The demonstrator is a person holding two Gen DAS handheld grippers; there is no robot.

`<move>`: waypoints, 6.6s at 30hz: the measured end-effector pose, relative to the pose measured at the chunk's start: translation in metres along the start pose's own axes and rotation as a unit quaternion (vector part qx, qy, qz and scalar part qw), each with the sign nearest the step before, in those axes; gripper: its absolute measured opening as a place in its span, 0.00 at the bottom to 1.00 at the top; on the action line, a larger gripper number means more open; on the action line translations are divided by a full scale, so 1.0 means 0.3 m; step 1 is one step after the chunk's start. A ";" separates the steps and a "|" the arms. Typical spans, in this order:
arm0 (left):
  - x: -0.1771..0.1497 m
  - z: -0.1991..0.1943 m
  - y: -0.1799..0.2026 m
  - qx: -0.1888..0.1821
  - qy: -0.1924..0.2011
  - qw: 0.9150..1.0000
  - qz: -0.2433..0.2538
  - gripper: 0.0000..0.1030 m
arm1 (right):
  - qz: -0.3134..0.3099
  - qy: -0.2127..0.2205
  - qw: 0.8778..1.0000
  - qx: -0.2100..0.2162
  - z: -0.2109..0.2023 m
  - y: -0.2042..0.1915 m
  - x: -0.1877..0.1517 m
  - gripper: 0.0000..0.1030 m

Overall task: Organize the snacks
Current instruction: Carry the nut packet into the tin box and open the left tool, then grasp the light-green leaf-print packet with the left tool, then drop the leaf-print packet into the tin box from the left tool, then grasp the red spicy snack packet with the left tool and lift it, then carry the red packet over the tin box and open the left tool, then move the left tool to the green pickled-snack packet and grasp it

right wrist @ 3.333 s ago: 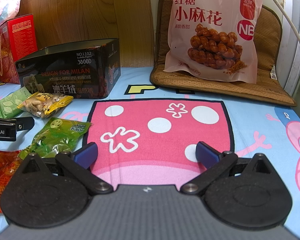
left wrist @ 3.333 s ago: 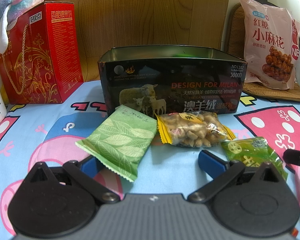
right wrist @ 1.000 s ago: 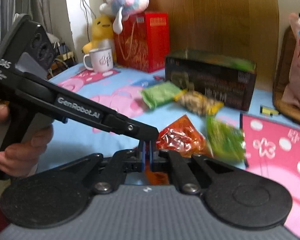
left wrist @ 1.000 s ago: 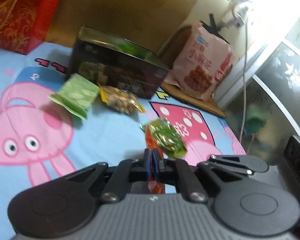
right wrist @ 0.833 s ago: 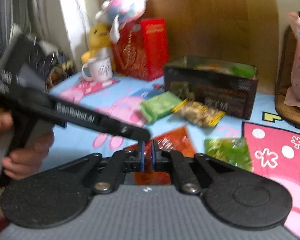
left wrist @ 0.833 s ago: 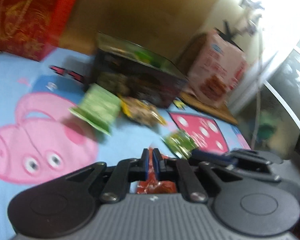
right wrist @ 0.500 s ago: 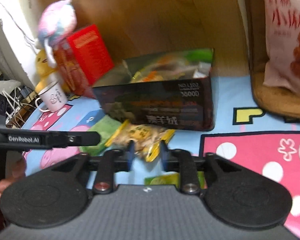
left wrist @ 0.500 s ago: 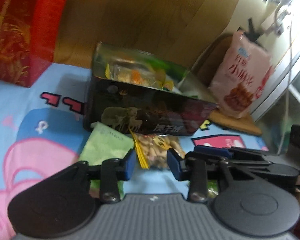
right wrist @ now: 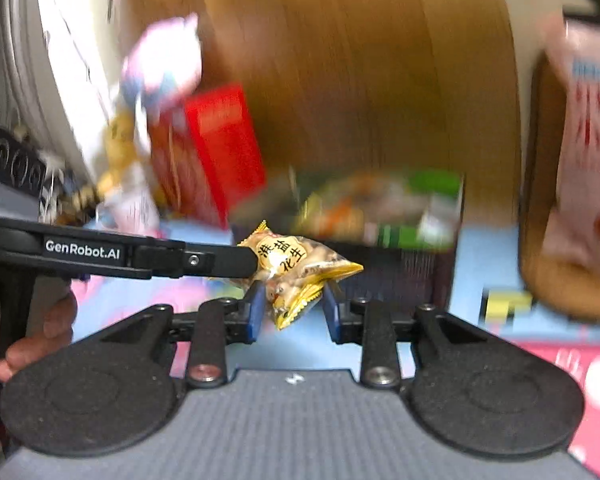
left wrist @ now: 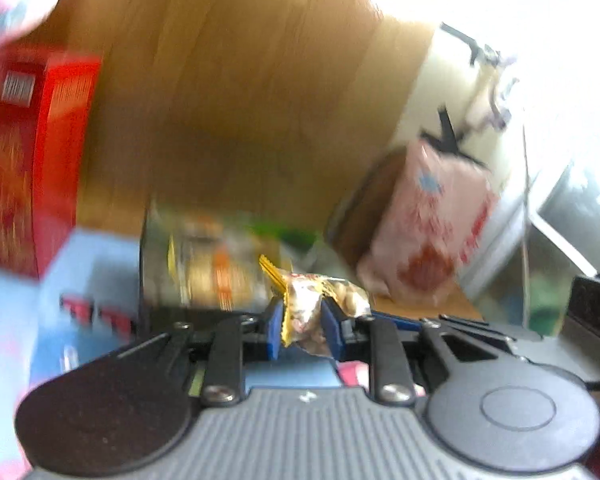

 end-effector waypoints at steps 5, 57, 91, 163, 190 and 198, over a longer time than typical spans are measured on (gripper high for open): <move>0.072 0.134 -0.080 0.073 -0.010 0.997 -0.010 0.30 | 0.029 0.014 0.998 -0.049 0.089 0.121 0.090 0.39; -0.324 -0.068 -0.243 0.045 -0.063 0.993 -0.094 0.18 | -0.046 -0.095 0.994 0.037 0.208 -0.323 -0.314 0.39; -0.211 0.009 0.013 0.006 -0.024 1.000 -0.017 0.19 | 0.142 0.065 0.984 -0.086 -0.143 0.226 -0.202 0.44; -0.261 -0.210 -0.006 -0.188 -0.023 0.972 -0.141 0.15 | 0.294 0.012 0.921 0.257 -0.160 -0.123 -0.233 0.16; -0.362 0.000 0.015 -0.091 -0.097 0.982 -0.137 0.36 | 0.277 0.011 0.961 0.011 -0.195 0.278 -0.334 0.37; -0.480 0.125 0.085 -0.124 -0.151 0.967 -0.166 0.36 | 0.308 -0.016 0.949 0.060 -0.152 0.228 -0.396 0.33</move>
Point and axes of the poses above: each gripper's, at about its wrist camera, not at the fingertips, and z roughly the way its jaws point, y to its right, x to its top, the point moved 8 cm from there along z, roughly the way its jaws point, and after that the axes turned 5 degrees about -y, right-handed, at the moved point
